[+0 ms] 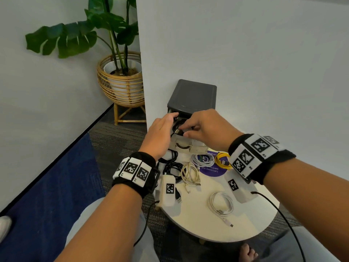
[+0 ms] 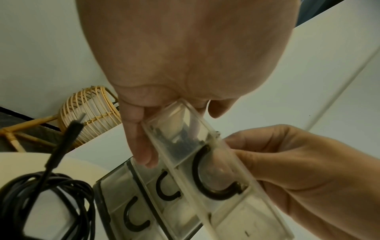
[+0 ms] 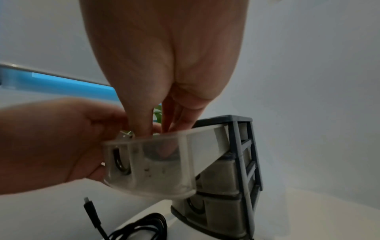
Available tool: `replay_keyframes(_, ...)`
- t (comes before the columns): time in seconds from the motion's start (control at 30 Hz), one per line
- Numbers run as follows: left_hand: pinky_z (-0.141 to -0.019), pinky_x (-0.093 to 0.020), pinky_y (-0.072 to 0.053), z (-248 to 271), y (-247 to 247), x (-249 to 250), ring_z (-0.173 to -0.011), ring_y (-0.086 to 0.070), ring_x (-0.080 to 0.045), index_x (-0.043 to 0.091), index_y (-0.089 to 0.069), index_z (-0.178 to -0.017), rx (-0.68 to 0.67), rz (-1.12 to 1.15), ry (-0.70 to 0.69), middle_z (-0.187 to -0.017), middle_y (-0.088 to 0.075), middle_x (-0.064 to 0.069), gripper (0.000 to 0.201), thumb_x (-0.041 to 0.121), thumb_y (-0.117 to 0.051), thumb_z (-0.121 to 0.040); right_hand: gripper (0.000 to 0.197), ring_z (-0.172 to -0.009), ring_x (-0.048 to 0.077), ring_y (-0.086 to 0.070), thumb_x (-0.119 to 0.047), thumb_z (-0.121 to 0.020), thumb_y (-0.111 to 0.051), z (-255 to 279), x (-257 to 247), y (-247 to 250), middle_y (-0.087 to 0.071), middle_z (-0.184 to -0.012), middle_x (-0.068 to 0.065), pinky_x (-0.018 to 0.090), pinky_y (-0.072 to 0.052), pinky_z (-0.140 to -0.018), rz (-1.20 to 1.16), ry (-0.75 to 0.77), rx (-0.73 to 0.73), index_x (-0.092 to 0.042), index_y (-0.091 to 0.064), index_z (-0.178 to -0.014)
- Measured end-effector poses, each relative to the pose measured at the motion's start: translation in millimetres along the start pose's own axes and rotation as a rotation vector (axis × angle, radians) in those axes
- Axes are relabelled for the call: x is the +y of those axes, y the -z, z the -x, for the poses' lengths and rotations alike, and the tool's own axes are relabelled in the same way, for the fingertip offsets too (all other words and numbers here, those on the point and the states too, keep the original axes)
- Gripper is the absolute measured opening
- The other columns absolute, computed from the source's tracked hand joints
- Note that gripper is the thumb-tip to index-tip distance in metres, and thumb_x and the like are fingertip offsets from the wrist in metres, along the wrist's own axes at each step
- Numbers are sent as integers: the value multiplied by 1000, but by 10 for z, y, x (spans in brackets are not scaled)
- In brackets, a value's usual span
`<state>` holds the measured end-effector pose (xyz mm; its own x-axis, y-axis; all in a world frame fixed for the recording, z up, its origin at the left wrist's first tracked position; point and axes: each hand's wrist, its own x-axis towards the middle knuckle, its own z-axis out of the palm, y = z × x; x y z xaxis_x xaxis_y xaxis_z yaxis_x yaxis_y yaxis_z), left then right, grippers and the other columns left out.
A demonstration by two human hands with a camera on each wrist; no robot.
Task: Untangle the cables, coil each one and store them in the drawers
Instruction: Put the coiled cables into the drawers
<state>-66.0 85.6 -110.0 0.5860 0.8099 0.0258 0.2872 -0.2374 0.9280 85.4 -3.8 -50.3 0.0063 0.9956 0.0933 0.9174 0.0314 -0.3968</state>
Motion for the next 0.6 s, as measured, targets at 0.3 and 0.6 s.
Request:
replay_keyframes(0.3, -97, -27, -32, -53, -15, -56, -115, -42, -4, 39, -41, -151, -4, -137, -31, -143, -48, -1, 52, 24, -53, -102, 18, -83, 9, -59, -16, -95, -70, -235, 17, -132, -73, -97, -4, 7, -30, -68, 92, 40, -58, -21, -80, -108)
replay_keyframes(0.6, -97, -26, -31, -57, -3, -80, -118, -40, -3, 38, -39, -153, -16, -178, -56, -145, -47, -1, 52, 23, -51, -104, 19, -70, 9, -61, -11, -91, -59, 35, -86, 44, -68, -81, -6, 25, -50, -67, 27, 34, 139, -18, -76, -86)
